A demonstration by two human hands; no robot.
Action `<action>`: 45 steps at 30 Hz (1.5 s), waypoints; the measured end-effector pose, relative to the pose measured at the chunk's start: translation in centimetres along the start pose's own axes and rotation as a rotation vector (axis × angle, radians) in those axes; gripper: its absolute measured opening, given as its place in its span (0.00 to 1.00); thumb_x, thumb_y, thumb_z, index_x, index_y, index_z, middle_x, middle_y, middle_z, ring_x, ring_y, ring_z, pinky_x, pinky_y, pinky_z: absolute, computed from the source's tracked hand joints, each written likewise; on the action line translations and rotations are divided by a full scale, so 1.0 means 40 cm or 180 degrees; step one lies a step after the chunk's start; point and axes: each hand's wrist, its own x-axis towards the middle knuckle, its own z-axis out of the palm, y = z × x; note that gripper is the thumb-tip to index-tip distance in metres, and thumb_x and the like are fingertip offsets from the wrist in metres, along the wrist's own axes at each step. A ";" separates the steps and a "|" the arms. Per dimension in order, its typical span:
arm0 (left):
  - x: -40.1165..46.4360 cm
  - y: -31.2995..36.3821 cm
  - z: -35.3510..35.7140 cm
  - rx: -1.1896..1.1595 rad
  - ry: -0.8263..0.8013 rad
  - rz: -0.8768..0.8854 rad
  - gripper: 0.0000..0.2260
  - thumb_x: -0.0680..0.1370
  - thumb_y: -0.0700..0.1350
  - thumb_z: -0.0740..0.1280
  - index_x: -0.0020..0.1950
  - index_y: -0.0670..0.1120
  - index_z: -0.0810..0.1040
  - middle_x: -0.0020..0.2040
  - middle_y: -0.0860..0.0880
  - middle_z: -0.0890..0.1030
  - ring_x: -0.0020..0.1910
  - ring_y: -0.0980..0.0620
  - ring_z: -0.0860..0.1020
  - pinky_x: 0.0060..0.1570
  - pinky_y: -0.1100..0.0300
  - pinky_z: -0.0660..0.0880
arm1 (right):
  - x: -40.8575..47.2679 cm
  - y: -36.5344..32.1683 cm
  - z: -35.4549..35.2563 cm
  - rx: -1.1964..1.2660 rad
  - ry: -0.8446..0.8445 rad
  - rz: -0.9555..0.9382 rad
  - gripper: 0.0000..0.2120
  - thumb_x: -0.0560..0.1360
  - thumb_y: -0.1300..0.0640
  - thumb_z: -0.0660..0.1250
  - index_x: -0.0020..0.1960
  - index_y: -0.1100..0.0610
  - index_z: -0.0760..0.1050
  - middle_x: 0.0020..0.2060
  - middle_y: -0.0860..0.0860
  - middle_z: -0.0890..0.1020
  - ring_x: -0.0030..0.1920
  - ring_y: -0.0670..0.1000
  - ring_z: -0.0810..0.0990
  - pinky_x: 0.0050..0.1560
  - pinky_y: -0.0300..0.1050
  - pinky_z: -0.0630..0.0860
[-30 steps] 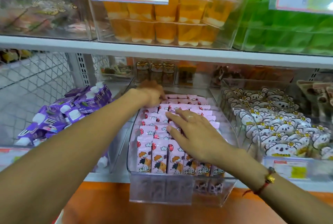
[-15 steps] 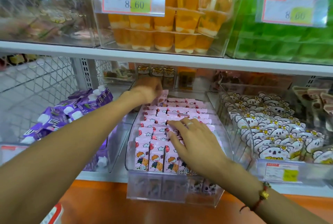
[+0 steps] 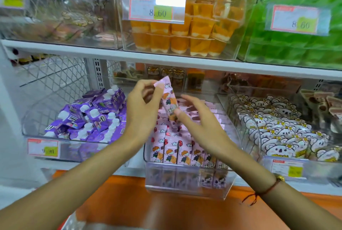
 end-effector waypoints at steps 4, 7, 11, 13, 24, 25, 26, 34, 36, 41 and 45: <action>-0.048 0.006 -0.006 -0.0230 -0.0316 -0.0275 0.03 0.79 0.45 0.65 0.51 0.49 0.78 0.47 0.49 0.84 0.48 0.55 0.83 0.45 0.62 0.80 | -0.012 -0.020 0.004 0.0593 -0.0171 0.0102 0.14 0.78 0.51 0.64 0.63 0.48 0.71 0.52 0.48 0.78 0.44 0.38 0.80 0.44 0.32 0.75; -0.054 -0.003 -0.021 -0.0019 -0.0515 -0.0243 0.07 0.79 0.44 0.65 0.57 0.49 0.77 0.53 0.51 0.82 0.52 0.59 0.81 0.50 0.62 0.79 | -0.009 -0.015 -0.006 0.1254 -0.0061 0.0656 0.11 0.78 0.53 0.65 0.59 0.54 0.75 0.45 0.49 0.82 0.37 0.37 0.81 0.35 0.29 0.74; -0.062 -0.011 -0.024 0.0430 -0.0901 -0.0106 0.11 0.77 0.39 0.67 0.57 0.51 0.77 0.56 0.56 0.80 0.53 0.64 0.78 0.50 0.72 0.75 | -0.008 -0.009 -0.019 0.1868 -0.0046 0.1081 0.12 0.77 0.54 0.66 0.57 0.58 0.76 0.37 0.45 0.84 0.36 0.40 0.82 0.36 0.31 0.76; -0.072 -0.013 -0.017 0.0443 -0.1107 -0.0057 0.11 0.76 0.40 0.69 0.57 0.52 0.78 0.55 0.59 0.80 0.52 0.65 0.78 0.46 0.71 0.76 | -0.008 -0.009 -0.015 0.1925 -0.0044 0.1093 0.12 0.77 0.54 0.66 0.58 0.59 0.76 0.39 0.47 0.84 0.38 0.41 0.82 0.36 0.32 0.76; -0.080 -0.034 0.015 0.1185 -0.1240 0.0424 0.15 0.76 0.45 0.69 0.59 0.59 0.71 0.55 0.68 0.76 0.56 0.65 0.76 0.54 0.53 0.78 | 0.000 0.003 -0.023 0.2424 0.0339 0.1080 0.11 0.77 0.55 0.66 0.58 0.56 0.76 0.45 0.48 0.85 0.45 0.45 0.83 0.45 0.35 0.77; -0.079 -0.037 0.018 0.1113 -0.1310 0.0345 0.14 0.77 0.44 0.68 0.59 0.59 0.71 0.54 0.71 0.75 0.57 0.67 0.75 0.56 0.54 0.77 | 0.002 0.005 -0.027 0.2476 0.0306 0.1018 0.10 0.78 0.56 0.63 0.59 0.56 0.76 0.47 0.47 0.85 0.46 0.43 0.83 0.45 0.33 0.76; -0.080 -0.041 0.021 0.1063 -0.1379 0.0283 0.14 0.78 0.43 0.66 0.59 0.59 0.71 0.53 0.74 0.74 0.57 0.69 0.74 0.58 0.55 0.76 | 0.002 0.006 -0.029 0.2506 0.0284 0.0968 0.11 0.79 0.58 0.61 0.60 0.56 0.76 0.48 0.47 0.85 0.46 0.42 0.82 0.45 0.33 0.76; -0.079 -0.041 0.026 0.1178 -0.1230 0.0405 0.20 0.71 0.53 0.74 0.60 0.58 0.72 0.56 0.64 0.77 0.54 0.67 0.75 0.49 0.61 0.77 | -0.011 0.010 -0.039 0.2026 0.1040 0.0737 0.18 0.69 0.62 0.75 0.58 0.59 0.75 0.47 0.53 0.84 0.44 0.47 0.84 0.46 0.39 0.80; -0.072 -0.031 0.026 0.1188 -0.1122 0.0358 0.21 0.69 0.55 0.75 0.59 0.58 0.73 0.53 0.64 0.78 0.50 0.67 0.77 0.45 0.58 0.79 | -0.016 0.002 -0.030 0.1953 0.1120 0.0578 0.17 0.68 0.63 0.76 0.55 0.59 0.76 0.47 0.53 0.84 0.44 0.48 0.84 0.44 0.37 0.79; -0.051 -0.014 0.027 0.0958 -0.1199 0.0132 0.18 0.74 0.47 0.71 0.63 0.54 0.74 0.54 0.59 0.81 0.52 0.63 0.80 0.52 0.59 0.79 | -0.020 -0.010 -0.030 0.1703 0.0911 0.0349 0.12 0.75 0.58 0.70 0.58 0.57 0.77 0.51 0.48 0.83 0.51 0.42 0.81 0.49 0.33 0.77; -0.052 0.013 0.024 0.0363 -0.1474 -0.0661 0.14 0.78 0.47 0.66 0.64 0.51 0.77 0.50 0.58 0.83 0.48 0.64 0.81 0.40 0.67 0.79 | -0.017 -0.012 -0.045 0.1481 0.0832 0.0357 0.10 0.76 0.57 0.68 0.56 0.58 0.78 0.49 0.47 0.83 0.46 0.39 0.81 0.44 0.31 0.76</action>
